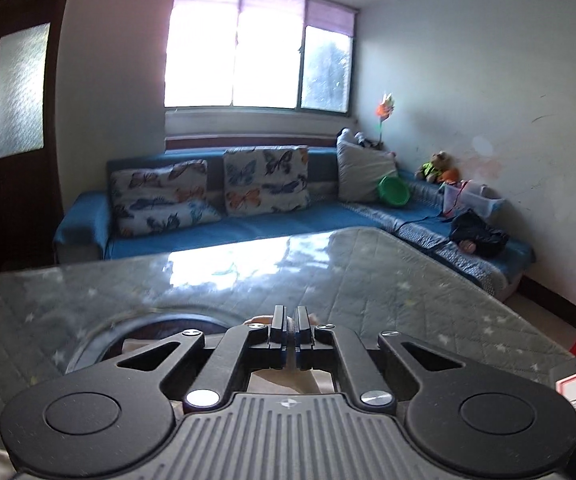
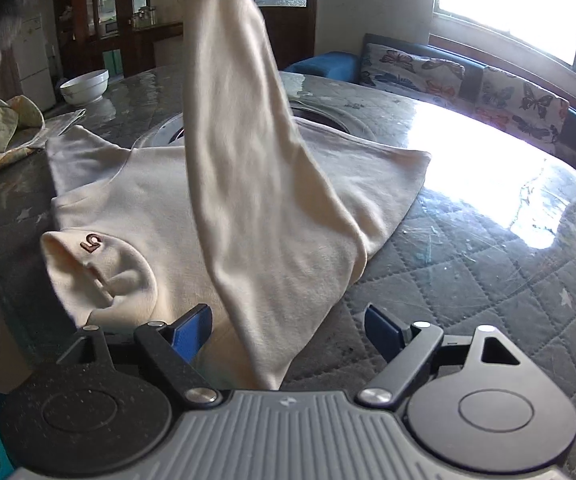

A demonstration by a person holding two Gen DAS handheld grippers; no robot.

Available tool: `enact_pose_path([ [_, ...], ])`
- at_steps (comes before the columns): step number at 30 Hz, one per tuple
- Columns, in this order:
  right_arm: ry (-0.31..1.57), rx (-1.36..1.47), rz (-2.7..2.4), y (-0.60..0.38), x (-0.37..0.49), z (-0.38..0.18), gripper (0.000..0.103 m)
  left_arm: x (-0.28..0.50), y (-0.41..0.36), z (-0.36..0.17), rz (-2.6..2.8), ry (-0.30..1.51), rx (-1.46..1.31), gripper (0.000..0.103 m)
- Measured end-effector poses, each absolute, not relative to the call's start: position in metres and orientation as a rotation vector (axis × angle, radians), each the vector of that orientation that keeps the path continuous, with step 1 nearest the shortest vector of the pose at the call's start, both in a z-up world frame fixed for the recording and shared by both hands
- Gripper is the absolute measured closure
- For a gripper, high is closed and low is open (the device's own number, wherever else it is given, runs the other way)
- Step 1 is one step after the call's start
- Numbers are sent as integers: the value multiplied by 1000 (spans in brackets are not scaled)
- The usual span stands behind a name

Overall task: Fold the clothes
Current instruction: 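Grasp the other sleeve with the left gripper and fold it across the body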

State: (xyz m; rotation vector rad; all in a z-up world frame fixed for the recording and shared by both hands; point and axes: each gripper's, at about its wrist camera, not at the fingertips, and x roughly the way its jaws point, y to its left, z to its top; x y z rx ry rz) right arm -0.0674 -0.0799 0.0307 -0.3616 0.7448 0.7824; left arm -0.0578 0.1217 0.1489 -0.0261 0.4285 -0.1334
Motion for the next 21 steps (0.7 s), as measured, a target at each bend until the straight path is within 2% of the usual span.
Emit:
enact_pose_path([
  [12,735,-418,713,-97,-70,31,17,-78,150,153,-84,405,-68,99],
  [21,735,-445,712,-100,-73,33,16,-96,192,103,12,526,-134,99],
])
